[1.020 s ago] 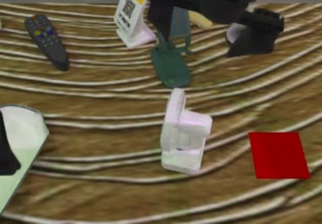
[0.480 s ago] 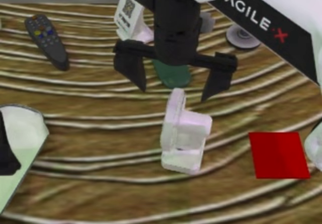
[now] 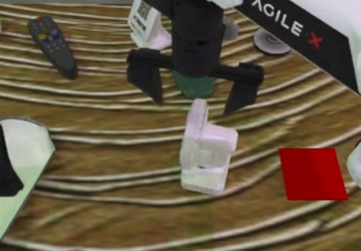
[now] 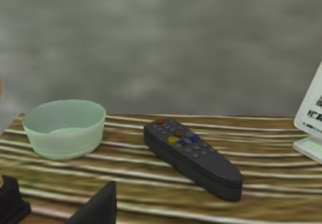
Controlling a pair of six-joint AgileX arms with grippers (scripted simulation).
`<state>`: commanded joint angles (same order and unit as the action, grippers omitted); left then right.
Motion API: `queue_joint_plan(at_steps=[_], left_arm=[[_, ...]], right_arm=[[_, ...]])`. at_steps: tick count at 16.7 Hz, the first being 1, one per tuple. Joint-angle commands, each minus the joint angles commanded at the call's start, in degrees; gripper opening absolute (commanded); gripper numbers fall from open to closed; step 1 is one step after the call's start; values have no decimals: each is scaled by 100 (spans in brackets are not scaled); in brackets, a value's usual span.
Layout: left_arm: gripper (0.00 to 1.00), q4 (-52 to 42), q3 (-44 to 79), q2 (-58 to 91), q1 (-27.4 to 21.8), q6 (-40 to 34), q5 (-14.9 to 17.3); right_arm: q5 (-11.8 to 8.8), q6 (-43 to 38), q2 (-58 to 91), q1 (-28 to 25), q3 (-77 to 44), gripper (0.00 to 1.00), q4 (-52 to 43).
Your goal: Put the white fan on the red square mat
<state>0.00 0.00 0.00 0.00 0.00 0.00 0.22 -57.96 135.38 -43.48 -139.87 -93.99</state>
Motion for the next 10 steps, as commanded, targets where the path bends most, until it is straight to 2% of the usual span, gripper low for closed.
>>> queue_joint_plan(at_steps=[5, 10], left_arm=[[100, 0, 0, 0, 0, 0, 0], [100, 0, 0, 0, 0, 0, 0]], right_arm=[[-3, -18, -303, -19, 1315, 100, 932], [-4, -27, -366, -28, 1573, 100, 1166]])
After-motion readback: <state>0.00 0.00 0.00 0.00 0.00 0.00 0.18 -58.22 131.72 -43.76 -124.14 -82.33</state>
